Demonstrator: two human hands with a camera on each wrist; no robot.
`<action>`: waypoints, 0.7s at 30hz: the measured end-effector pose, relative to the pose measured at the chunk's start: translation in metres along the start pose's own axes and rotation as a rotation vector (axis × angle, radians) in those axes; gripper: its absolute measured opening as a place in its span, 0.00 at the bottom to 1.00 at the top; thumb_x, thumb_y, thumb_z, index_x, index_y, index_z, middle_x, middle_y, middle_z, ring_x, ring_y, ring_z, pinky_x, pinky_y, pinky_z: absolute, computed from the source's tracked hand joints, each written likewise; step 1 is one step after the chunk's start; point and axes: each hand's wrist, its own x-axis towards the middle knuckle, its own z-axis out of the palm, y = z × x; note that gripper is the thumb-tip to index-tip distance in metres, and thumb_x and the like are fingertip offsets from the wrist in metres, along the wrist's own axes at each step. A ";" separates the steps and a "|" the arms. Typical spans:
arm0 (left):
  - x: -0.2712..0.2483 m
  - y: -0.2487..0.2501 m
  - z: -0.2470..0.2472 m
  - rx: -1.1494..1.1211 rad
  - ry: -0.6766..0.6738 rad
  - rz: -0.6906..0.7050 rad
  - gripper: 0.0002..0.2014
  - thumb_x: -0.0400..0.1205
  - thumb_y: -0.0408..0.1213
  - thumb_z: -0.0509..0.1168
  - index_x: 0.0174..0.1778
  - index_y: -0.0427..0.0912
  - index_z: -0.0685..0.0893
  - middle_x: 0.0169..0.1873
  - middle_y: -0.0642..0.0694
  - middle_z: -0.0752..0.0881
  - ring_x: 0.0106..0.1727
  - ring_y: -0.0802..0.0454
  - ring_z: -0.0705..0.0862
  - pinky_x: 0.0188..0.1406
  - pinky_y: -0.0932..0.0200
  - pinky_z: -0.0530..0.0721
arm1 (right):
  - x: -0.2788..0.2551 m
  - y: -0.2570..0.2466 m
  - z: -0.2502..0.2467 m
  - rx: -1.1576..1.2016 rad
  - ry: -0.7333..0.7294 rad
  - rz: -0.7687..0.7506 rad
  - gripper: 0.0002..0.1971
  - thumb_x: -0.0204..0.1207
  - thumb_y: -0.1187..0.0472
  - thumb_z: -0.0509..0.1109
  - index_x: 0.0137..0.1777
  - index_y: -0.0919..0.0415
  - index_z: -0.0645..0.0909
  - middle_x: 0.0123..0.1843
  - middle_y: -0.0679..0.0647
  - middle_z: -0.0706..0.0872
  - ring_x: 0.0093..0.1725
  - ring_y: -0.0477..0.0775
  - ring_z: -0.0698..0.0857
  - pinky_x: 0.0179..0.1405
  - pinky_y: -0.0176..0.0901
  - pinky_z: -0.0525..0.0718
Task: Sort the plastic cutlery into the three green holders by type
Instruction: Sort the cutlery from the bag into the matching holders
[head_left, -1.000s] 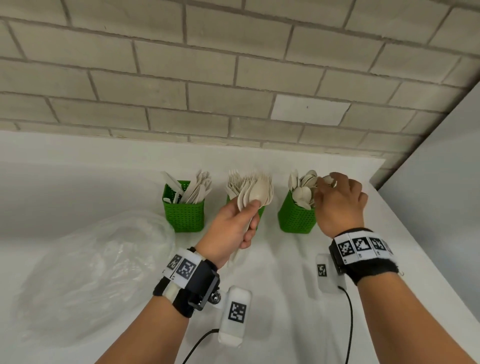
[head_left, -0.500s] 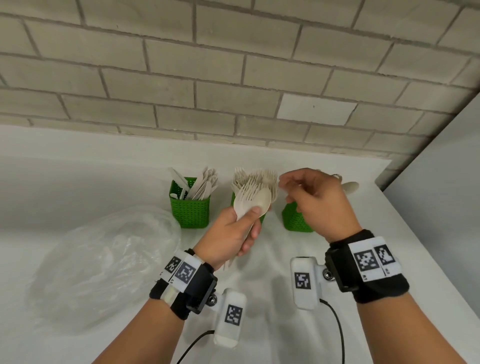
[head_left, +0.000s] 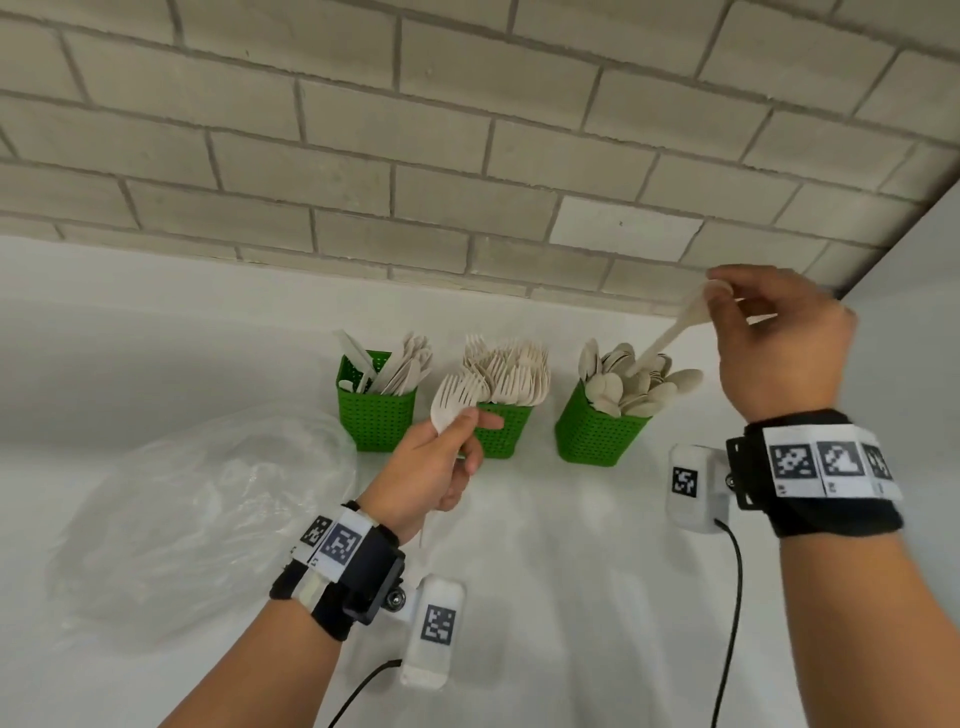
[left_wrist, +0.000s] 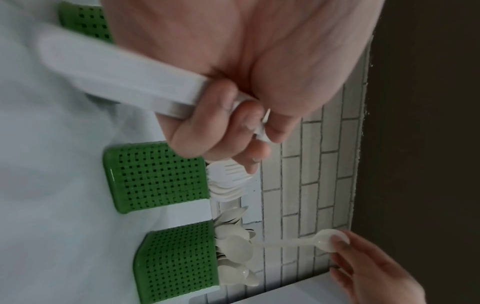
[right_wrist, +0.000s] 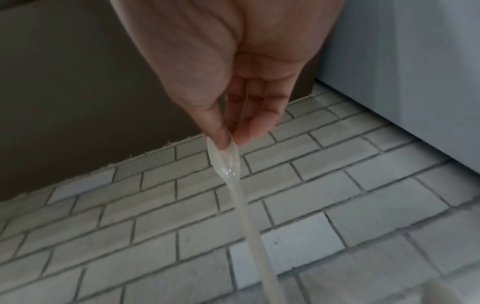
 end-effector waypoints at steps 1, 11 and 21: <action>-0.001 0.001 0.000 -0.035 -0.014 -0.024 0.15 0.89 0.42 0.54 0.59 0.39 0.83 0.25 0.48 0.74 0.19 0.56 0.59 0.18 0.67 0.53 | 0.000 0.005 0.002 -0.038 -0.017 -0.032 0.07 0.79 0.61 0.70 0.51 0.58 0.89 0.43 0.49 0.87 0.33 0.42 0.82 0.37 0.23 0.77; -0.010 0.011 0.008 -0.200 -0.156 -0.014 0.14 0.86 0.31 0.50 0.60 0.36 0.79 0.30 0.44 0.77 0.18 0.55 0.64 0.18 0.68 0.57 | -0.060 0.049 0.061 -0.689 -0.460 0.031 0.12 0.81 0.58 0.64 0.60 0.53 0.86 0.77 0.56 0.75 0.76 0.66 0.65 0.67 0.58 0.61; -0.014 0.013 0.008 -0.170 -0.173 0.059 0.13 0.80 0.39 0.58 0.41 0.34 0.82 0.30 0.35 0.78 0.21 0.48 0.74 0.19 0.61 0.69 | -0.072 -0.065 0.068 0.353 -0.717 0.188 0.09 0.75 0.64 0.75 0.54 0.55 0.88 0.45 0.47 0.91 0.42 0.41 0.88 0.42 0.27 0.82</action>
